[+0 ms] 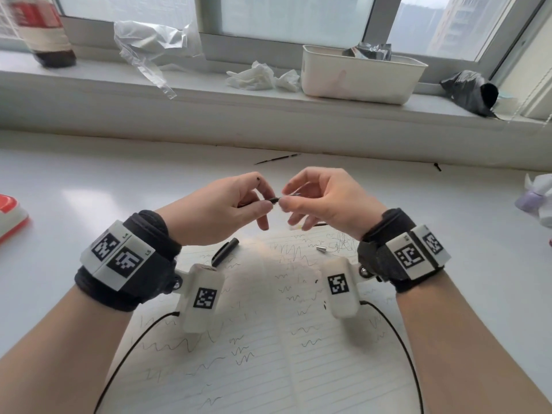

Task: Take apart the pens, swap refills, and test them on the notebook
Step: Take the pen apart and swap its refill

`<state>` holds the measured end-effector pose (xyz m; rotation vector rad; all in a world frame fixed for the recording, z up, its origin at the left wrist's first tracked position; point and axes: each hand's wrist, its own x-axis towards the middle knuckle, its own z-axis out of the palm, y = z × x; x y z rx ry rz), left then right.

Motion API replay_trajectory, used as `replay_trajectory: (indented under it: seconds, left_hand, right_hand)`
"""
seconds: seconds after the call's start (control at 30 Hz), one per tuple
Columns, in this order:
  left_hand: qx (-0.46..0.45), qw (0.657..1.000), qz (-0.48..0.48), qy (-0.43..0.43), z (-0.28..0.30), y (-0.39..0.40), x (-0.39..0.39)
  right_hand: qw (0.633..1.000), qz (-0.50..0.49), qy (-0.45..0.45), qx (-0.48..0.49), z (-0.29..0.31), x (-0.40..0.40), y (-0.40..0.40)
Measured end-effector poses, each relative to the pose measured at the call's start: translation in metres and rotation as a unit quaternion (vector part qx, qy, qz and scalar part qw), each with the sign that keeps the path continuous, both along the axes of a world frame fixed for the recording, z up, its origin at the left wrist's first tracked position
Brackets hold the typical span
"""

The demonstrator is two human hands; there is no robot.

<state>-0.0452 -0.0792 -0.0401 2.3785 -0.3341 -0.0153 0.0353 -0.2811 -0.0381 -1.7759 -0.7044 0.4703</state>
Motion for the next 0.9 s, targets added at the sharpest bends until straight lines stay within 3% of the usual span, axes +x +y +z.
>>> replay_trajectory:
  seconds: [0.1, 0.37, 0.73, 0.9]
  left_hand:
    - [0.001, 1.000, 0.001, 0.002, -0.002, 0.002, 0.001]
    - [0.016, 1.000, 0.010, 0.023, -0.007, 0.006, 0.005]
    - [0.008, 0.999, -0.011, 0.050, -0.009, 0.007, 0.005]
    - [0.014, 0.998, -0.015, 0.051, -0.011, 0.007, 0.005]
  right_hand:
    - [0.999, 0.006, 0.015, 0.030, 0.004, 0.002, -0.005]
    - [0.999, -0.016, -0.012, -0.044, 0.010, 0.003, -0.005]
    - [0.954, -0.060, 0.006, -0.293, -0.007, -0.005, -0.040]
    - [0.937, -0.043, -0.024, -0.347, -0.010, -0.006, -0.030]
